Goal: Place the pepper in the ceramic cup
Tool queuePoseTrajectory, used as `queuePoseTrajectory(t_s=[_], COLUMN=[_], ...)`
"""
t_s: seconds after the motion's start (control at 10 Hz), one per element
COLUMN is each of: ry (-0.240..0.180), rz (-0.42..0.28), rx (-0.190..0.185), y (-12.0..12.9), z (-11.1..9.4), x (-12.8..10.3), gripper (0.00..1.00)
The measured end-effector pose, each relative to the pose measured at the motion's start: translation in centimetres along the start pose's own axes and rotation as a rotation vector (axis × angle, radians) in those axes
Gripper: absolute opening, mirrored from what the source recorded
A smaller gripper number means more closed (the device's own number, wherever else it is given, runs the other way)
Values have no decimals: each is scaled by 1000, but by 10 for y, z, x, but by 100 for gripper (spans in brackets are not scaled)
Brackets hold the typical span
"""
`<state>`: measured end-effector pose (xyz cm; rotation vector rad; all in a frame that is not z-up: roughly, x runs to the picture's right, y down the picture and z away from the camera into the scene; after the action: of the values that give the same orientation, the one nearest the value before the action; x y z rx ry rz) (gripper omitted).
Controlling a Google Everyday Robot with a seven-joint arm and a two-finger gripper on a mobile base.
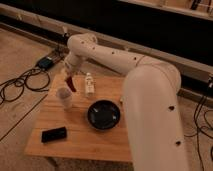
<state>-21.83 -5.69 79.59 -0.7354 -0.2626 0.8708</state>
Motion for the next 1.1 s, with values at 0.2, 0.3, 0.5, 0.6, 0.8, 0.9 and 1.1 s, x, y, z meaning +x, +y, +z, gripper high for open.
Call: queuePoseTrajectory(t_s=[0.2, 0.3, 0.5, 0.6, 0.8, 0.9, 1.1], ry=[-5, -8, -27, -33, -44, -44, -45], rz=[-36, -56, -86, -93, -96, -94, -82], rx=[-39, -57, -82, -87, -89, -89, -91], y=[16, 25, 35, 36, 29, 25, 15], z=[11, 16, 22, 25, 36, 41, 52], x=[-7, -12, -23, -24, -20, -17, -8], gripper=[0, 0, 0, 2, 22, 31, 52])
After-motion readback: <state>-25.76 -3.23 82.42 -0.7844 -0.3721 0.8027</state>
